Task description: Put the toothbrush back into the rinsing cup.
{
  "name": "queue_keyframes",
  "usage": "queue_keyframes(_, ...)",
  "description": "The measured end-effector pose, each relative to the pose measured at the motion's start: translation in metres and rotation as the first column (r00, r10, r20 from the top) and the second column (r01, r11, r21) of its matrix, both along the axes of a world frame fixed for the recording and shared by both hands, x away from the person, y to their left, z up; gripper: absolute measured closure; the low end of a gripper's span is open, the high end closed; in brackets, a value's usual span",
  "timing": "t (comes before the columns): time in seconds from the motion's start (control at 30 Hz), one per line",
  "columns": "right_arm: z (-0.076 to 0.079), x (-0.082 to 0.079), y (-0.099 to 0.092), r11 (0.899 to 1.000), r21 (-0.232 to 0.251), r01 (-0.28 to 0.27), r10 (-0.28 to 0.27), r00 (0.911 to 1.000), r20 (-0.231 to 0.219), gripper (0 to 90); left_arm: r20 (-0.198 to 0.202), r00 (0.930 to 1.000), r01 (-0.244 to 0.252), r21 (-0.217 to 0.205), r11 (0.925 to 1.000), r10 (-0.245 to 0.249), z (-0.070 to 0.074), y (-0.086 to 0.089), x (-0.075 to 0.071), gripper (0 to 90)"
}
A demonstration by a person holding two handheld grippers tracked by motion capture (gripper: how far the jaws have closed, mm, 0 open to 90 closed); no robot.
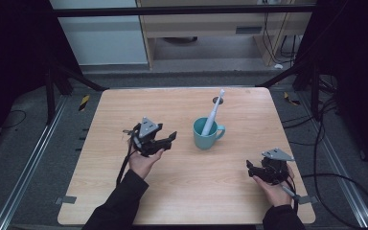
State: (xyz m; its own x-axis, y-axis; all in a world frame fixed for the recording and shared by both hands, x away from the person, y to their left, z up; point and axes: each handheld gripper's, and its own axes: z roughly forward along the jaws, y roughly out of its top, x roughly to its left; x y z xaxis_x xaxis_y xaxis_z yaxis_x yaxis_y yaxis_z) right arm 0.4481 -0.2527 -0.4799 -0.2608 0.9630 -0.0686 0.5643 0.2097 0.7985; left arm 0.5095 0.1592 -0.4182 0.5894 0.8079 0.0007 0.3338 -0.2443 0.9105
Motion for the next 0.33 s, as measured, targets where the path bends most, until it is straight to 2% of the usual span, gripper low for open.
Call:
queue_keyframes(0.13,0.0,0.0,0.0,1.0,0.0,0.005,-0.005,1.0,-0.006,19.2,-0.04,0.9986,-0.034,0.018,0.9993,0.034,-0.014,0.031,-0.008,32.9)
queue_keyframes(0.2,-0.001,0.0,0.0,1.0,-0.003,0.004,-0.004,1.0,-0.001,19.1,-0.07,0.996,-0.053,0.044,0.9976,0.056,-0.023,0.051,-0.016,32.2)
queue_keyframes(0.23,0.0,0.0,0.0,1.0,-0.003,0.004,-0.004,1.0,0.0,19.1,-0.07,0.996,-0.053,0.044,0.9976,0.056,-0.023,0.051,-0.016,32.1)
queue_keyframes(0.3,0.0,0.0,0.0,1.0,-0.001,0.006,-0.006,1.0,0.0,19.0,-0.1,0.9916,-0.075,0.064,0.9951,0.081,-0.032,0.069,-0.022,31.7)
queue_keyframes(0.33,0.0,0.0,0.0,1.0,-0.001,0.006,-0.006,1.0,0.0,19.0,-0.1,0.9916,-0.075,0.064,0.9951,0.081,-0.032,0.069,-0.022,31.7)
